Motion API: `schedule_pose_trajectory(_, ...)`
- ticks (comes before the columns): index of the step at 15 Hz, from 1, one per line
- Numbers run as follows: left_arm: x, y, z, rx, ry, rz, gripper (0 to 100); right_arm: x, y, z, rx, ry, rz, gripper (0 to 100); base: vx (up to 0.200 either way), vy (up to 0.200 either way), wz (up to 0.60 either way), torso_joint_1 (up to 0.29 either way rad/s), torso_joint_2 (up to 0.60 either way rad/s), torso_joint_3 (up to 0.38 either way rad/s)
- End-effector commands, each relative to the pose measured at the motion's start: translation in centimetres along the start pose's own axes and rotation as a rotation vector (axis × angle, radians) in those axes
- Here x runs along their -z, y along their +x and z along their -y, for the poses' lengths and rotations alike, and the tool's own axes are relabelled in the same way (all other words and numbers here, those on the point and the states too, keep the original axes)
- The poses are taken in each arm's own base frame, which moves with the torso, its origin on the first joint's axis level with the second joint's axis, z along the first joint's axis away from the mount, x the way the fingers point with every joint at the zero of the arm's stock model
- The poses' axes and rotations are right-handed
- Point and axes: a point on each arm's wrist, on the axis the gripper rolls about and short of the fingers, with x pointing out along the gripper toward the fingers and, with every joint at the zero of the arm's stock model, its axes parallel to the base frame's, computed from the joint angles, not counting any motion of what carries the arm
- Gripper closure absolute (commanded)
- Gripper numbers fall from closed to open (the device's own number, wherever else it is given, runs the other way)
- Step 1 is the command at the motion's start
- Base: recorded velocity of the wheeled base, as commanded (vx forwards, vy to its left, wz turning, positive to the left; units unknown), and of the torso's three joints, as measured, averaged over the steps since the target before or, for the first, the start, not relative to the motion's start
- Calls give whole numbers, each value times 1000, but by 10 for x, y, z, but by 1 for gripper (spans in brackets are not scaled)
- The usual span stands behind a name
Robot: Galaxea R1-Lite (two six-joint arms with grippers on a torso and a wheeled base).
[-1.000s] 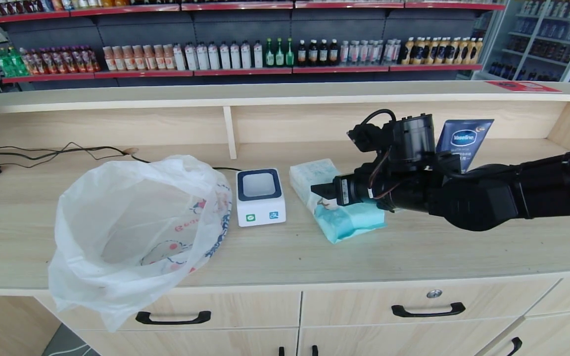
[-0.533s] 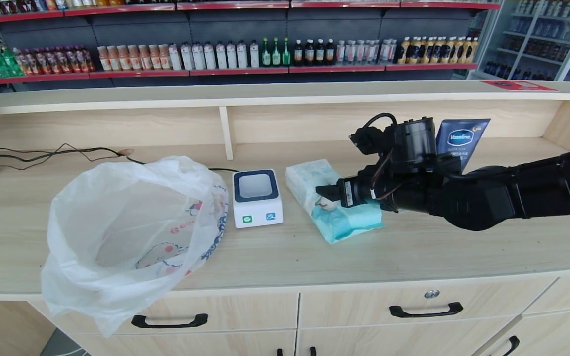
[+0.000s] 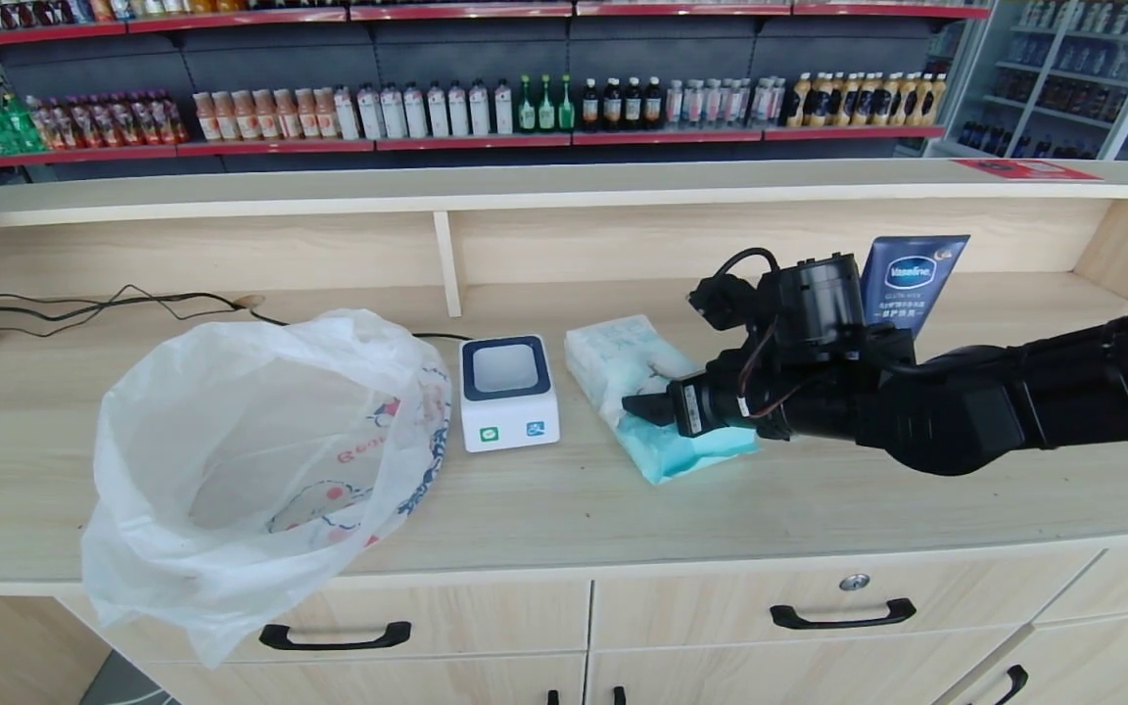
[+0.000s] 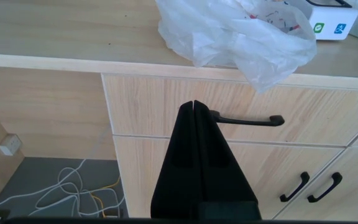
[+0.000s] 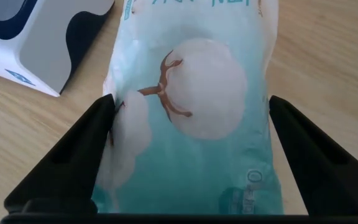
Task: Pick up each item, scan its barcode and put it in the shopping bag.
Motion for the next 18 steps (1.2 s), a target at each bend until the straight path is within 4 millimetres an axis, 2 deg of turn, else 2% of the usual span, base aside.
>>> schedule_pose_trajectory(1,0,0,0,0,-1,-1,100,5,-2,-1,-3,-10,-18,0,0,0,0,0,0,0)
schedule_pose_trajectory(9,0,0,0,0,-2,-1,100,14,8,-2,17,-17,-112,0,0,0,0,0,0,0)
schedule_pose_trajectory(14,0,0,0,0,-2,-1,100,-16,14,6,21,-4,-182,0,0,0,0,0,0,0)
schedule_pose_trajectory(18,0,0,0,0,-2,-1,100,-21,25,20,14,-26,-199,0,0,0,0,0,0,0)
